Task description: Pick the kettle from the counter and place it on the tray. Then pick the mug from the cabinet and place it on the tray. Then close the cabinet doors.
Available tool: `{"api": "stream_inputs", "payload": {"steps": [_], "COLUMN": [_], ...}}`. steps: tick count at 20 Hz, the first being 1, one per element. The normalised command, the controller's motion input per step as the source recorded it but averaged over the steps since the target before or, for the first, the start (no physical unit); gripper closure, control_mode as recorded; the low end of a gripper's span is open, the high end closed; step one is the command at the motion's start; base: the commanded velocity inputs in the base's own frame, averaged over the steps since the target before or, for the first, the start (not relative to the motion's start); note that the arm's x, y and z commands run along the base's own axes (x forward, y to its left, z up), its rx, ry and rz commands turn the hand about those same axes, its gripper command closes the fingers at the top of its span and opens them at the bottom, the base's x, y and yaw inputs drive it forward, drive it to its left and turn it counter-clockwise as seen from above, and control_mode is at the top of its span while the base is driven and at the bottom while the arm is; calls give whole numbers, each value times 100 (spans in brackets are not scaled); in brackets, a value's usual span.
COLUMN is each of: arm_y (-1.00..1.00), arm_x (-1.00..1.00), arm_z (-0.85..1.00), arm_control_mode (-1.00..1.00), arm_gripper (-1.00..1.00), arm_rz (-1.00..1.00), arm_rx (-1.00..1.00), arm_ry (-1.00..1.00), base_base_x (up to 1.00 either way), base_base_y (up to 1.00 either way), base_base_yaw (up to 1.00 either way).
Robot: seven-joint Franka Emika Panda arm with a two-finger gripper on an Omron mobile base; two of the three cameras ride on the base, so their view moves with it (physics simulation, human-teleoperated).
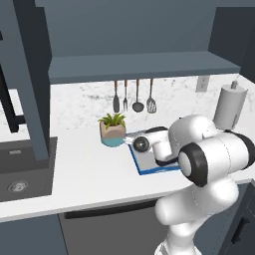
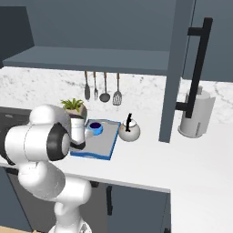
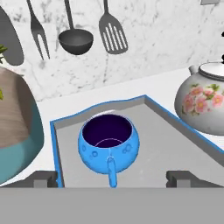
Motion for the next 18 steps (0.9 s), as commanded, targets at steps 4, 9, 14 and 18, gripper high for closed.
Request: {"api": "stream_inputs", "payload": {"steps": [4, 9, 14, 18], "arm_y": [-33, -43, -32, -31], "arm_x": [-23, -17, -26, -33], "arm_z": [86, 96, 85, 82], "arm_control_mode": [-100, -100, -100, -100], "arm_gripper": [-100, -100, -100, -100], "arm_rz": [0, 0, -1, -3], "arm_rx": [0, 1, 3, 1], "arm_ry": [12, 19, 28, 34], "base_base_x": [0, 0, 0, 0], "base_base_y": [0, 0, 0, 0], "base_base_yaw": [0, 0, 0, 0]}}
